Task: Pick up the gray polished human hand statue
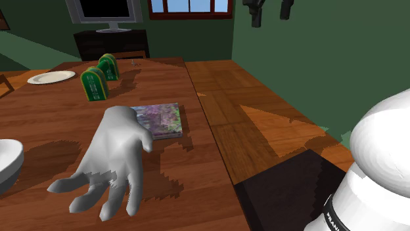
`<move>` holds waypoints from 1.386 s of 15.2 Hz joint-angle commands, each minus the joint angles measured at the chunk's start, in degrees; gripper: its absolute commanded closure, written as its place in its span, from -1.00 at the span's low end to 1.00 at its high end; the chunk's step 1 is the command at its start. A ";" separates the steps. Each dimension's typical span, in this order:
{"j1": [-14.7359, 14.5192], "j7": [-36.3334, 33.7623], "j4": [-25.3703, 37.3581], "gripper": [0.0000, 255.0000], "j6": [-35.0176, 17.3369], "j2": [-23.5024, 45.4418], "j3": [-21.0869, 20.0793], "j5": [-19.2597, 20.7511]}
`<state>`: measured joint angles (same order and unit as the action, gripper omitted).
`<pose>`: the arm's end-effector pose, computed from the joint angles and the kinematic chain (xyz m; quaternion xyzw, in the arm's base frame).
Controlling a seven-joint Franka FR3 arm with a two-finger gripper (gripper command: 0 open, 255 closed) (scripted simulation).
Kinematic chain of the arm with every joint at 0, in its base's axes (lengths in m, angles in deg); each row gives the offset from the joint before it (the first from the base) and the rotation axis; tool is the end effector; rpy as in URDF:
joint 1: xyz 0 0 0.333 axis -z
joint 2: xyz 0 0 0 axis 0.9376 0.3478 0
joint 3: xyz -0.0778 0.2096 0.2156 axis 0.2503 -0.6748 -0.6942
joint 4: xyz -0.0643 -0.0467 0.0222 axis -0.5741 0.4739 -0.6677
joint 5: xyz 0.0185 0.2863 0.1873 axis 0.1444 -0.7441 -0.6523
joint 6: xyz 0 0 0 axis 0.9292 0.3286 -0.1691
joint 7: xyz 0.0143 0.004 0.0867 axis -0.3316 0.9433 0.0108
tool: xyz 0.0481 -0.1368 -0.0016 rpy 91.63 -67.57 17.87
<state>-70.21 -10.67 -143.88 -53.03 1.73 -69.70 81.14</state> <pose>0.2702 -0.0034 0.5432 0.9970 0.0356 0.0163 0.0665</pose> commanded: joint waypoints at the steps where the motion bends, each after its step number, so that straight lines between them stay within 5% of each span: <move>1: 0.00 0.00 0.00 -1.00 0.00 0.00 0.00 0.00; 11: -4.69 -9.90 -4.98 -1.00 -10.60 7.54 -9.74 -5.79; 21: -7.88 -20.25 -3.61 -1.00 -21.82 21.72 -19.90 -8.20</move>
<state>-77.72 -29.74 -147.25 -73.48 22.21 -88.54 73.11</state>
